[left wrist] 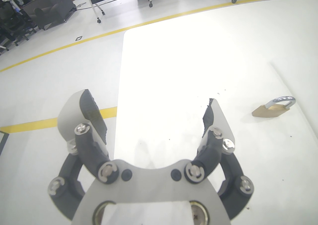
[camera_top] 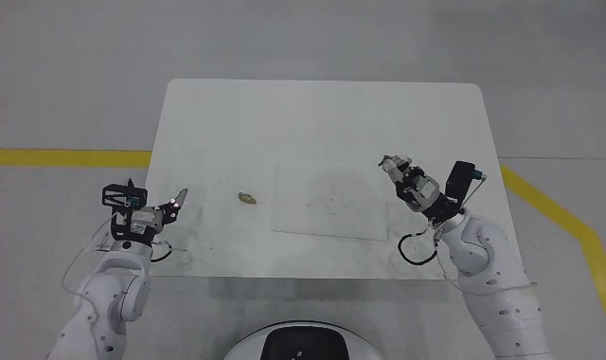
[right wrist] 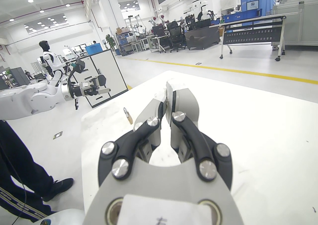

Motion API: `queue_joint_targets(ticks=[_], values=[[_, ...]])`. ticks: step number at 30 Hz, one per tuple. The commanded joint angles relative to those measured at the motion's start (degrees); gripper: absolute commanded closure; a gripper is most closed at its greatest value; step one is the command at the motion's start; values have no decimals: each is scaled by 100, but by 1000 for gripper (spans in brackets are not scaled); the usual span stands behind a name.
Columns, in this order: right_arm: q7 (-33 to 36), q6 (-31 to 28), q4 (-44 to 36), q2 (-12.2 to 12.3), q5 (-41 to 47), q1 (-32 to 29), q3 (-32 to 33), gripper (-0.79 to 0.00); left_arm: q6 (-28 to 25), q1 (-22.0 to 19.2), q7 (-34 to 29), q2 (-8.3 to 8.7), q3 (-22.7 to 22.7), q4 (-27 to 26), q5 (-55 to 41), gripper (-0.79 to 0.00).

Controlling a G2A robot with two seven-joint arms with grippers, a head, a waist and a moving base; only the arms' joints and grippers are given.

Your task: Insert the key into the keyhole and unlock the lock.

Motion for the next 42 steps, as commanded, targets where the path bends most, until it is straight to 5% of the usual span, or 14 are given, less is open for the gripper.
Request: queue_joint_targets(ticks=[1, 7, 10, 14, 17, 19, 23, 28, 31, 42], values=[[100, -64, 23, -2, 29, -3, -69, 0, -735, -40, -118, 9, 4, -64, -760, -785], [321, -793, 776, -105, 1059, 672, -792, 0, -3480, -277, -1366, 109, 98, -125, -2980, -785], [588, -880, 1096, -155, 1624, 1066, -1269, 0, -4165, -449, -1780, 160, 134, -212, -3382, -785], [1086, -880, 1241, -142, 2439, 1465, -1865, 0, -4628, -417, -1495, 171, 279, -573, -2795, -785], [1590, -880, 1260, -98, 3059, 1747, -2293, 0, -4812, -412, -1344, 174, 402, -695, -2629, -785], [1910, -880, 1325, -68, 3549, 1923, -2534, 0, -4713, -466, -1318, 169, 498, -759, -2573, -591], [2634, -880, 1458, -10, 4621, 2234, -2908, 0, -4574, -685, -1315, 147, 828, -715, -2793, -416], [3774, -880, 1447, 61, 5969, 2429, -3152, 0, -4718, -1231, -1916, 156, 1286, -391, -3723, -437], [4350, -880, 1471, 70, 6491, 2476, -3134, 0, -4749, -1553, -2114, 160, 1450, -226, -4071, -545], [5857, -880, 1504, -46, 7167, 2384, -2905, 0, -4879, -1919, -1808, 137, 1757, 29, -3787, -348]])
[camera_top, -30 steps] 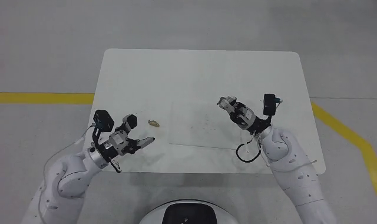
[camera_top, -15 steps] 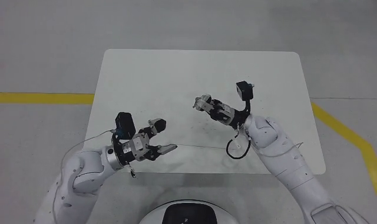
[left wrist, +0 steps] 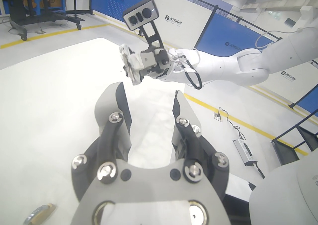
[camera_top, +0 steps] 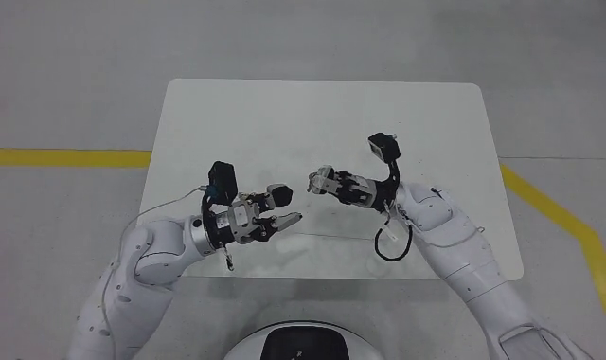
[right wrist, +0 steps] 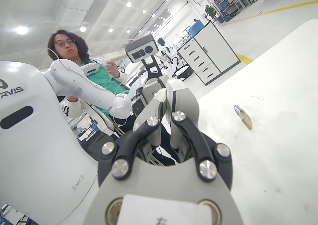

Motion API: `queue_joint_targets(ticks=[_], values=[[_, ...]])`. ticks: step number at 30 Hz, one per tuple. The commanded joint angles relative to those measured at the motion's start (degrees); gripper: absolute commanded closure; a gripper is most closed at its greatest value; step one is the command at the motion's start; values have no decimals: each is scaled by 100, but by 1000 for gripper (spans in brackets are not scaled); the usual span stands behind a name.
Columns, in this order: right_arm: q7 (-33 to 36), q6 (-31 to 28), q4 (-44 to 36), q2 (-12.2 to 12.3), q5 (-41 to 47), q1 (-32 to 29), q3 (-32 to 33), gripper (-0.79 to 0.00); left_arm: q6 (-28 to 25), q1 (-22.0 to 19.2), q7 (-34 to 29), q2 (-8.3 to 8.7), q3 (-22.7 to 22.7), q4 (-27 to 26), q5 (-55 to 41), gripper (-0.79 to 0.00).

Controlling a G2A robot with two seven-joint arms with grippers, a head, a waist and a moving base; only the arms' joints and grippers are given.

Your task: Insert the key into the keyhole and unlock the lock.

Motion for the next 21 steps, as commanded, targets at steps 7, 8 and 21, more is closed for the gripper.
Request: queue_joint_targets(ticks=[7, 8, 21], values=[[-9, 0, -90, -53, -245, -73, 29, 0, 591, -12, 241, -40, 226, -42, 488, -286], [-9, 0, -110, -53, -281, -75, 18, 0, 662, -12, 263, -45, 256, -52, 525, -283], [-9, 0, -93, -19, -340, 27, -74, 0, 897, -161, 356, -63, 442, 72, 531, 0]])
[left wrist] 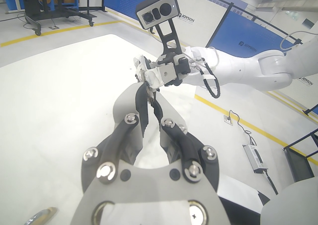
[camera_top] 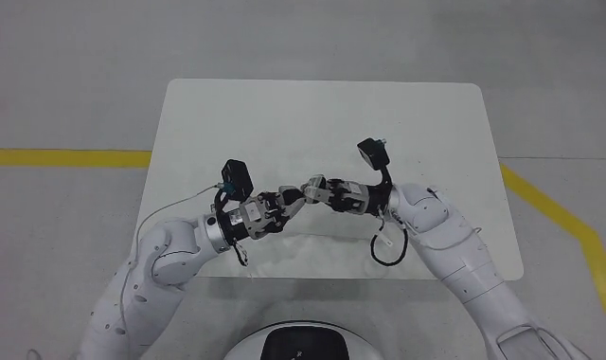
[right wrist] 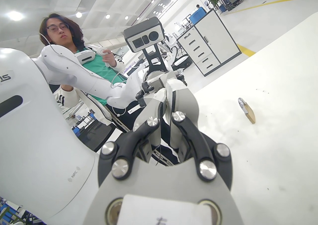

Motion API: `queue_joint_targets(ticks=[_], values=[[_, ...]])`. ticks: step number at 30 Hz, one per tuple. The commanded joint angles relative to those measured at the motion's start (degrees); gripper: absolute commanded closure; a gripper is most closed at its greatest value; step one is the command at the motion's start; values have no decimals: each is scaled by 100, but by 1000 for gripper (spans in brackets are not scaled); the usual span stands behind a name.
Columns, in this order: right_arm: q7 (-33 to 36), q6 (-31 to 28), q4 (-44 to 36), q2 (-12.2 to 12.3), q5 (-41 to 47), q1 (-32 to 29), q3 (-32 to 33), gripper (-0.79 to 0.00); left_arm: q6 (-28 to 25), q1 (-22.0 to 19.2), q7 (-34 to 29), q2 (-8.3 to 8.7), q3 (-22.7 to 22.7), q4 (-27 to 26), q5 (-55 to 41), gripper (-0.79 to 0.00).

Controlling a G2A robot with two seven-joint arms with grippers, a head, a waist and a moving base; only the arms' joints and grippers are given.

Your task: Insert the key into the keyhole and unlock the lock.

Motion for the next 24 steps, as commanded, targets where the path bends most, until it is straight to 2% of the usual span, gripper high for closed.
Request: queue_joint_targets(ticks=[1, 15, 16, 17, 18, 21, 24], values=[[0, 0, 15, 5, 32, 13, 15, 0, 19, -8, -14, 4, -6, 11, -6, 0], [-1, 0, 86, 35, -68, 17, 210, 0, 85, -77, -243, 41, -65, 29, -310, 0], [-1, 0, 100, 41, -78, -3, 289, -265, 73, -86, -305, 48, -77, 37, -391, 0], [-1, 0, 96, 49, -51, -39, 384, -391, 91, -64, -355, 50, -61, 58, -462, 0], [-1, 0, 88, 57, -6, -88, 497, -785, 139, -52, -501, 56, -35, 64, -566, 0], [-89, 0, 109, 59, 323, -279, 880, -785, 301, -98, -1107, 103, -127, 13, -753, 0], [-89, 0, 109, 59, 323, -279, 880, -785, 369, -219, -1622, 138, -170, 82, -1105, 0]])
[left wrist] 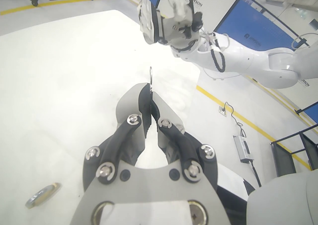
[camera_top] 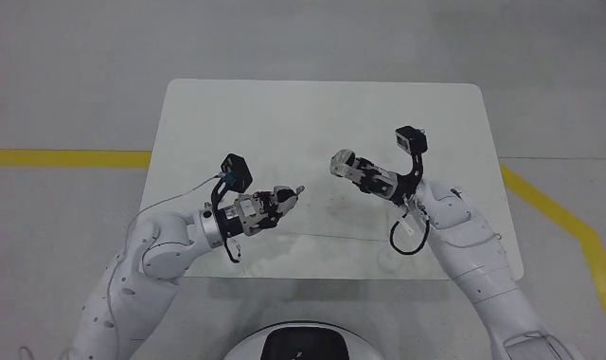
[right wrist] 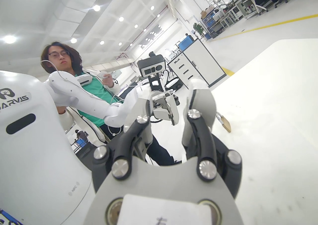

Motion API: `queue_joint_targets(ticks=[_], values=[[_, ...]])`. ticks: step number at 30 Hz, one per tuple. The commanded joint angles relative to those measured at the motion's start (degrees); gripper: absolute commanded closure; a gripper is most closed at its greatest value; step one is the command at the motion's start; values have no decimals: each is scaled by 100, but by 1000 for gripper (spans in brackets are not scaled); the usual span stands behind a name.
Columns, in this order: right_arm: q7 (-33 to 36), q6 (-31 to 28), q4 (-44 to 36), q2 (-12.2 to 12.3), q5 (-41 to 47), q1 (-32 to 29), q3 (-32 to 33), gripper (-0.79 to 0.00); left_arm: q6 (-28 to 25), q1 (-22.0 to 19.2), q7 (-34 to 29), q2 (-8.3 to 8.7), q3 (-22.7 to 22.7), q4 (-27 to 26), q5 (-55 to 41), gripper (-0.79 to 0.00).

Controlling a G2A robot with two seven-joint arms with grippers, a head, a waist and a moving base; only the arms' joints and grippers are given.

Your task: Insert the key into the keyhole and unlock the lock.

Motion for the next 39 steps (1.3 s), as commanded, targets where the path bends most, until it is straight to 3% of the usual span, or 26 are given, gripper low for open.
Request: queue_joint_targets(ticks=[1, 6, 10, 11, 15, 23, 28, 39], values=[[4, 0, -1, 0, -27, 7, -15, -785, 16, -44, -238, 9, 26, 64, -289, 0], [4, 0, -1, 0, -27, 7, -15, -785, 172, -257, -835, 66, -95, 70, -580, 0], [191, 314, -323, 32, -1198, 75, -7, -785, 186, -227, -1014, 107, -140, -110, -285, 0], [200, 431, -409, 43, -1555, 84, 21, -748, 191, -188, -1021, 118, -153, -175, -147, 0], [236, 748, -812, 86, -2632, 43, 73, -388, 186, 13, -1004, 152, -147, -436, 301, 0], [347, 881, -1393, 106, -3562, 15, -190, -249, 112, 222, -1065, 198, -43, -593, 423, 0], [381, 773, -1399, 113, -3657, 104, -338, -92, 115, 200, -1146, 222, -7, -581, 368, 0], [369, 580, -1436, 179, -3620, 115, -457, -58, 181, 32, -1199, 254, 103, -484, 322, 0]])
